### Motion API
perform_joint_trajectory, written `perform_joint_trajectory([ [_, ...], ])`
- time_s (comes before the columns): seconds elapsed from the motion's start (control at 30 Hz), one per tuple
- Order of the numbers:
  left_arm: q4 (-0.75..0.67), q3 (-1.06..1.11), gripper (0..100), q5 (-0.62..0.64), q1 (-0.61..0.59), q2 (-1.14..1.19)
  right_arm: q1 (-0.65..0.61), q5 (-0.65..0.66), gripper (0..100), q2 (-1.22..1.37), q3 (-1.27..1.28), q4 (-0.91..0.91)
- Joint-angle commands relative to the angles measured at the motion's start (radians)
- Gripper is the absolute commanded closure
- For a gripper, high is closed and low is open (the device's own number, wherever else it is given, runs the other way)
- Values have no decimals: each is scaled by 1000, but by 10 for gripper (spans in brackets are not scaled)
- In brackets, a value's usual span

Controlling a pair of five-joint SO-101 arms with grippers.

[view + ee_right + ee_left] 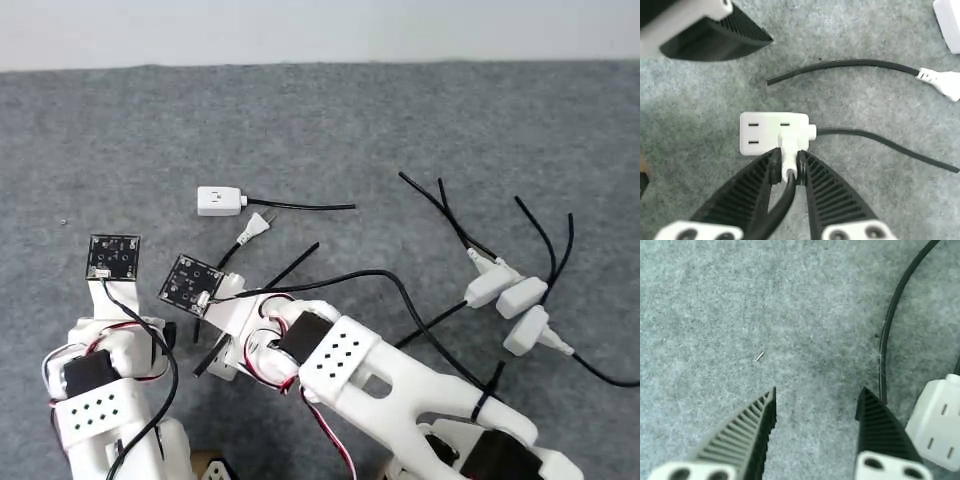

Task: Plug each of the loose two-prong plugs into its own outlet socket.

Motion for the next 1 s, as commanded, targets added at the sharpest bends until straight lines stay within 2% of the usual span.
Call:
perform_joint_trajectory([
  [0.0, -20, -15, 754, 11, -3, -5, 7, -34, 991, 44, -115, 10],
  [0.2, -20, -15, 754, 11, -3, -5, -7, -44, 991, 177, -184, 13],
  [0.53, -21, -15, 754, 11, -3, -5, -16, -49, 991, 148, -190, 70],
  [0.77, -21, -15, 754, 11, -2, -5, -16, -48, 991, 62, -218, 182],
  [0.97, -21, -15, 754, 11, -2, -5, -50, -48, 991, 94, -218, 177],
])
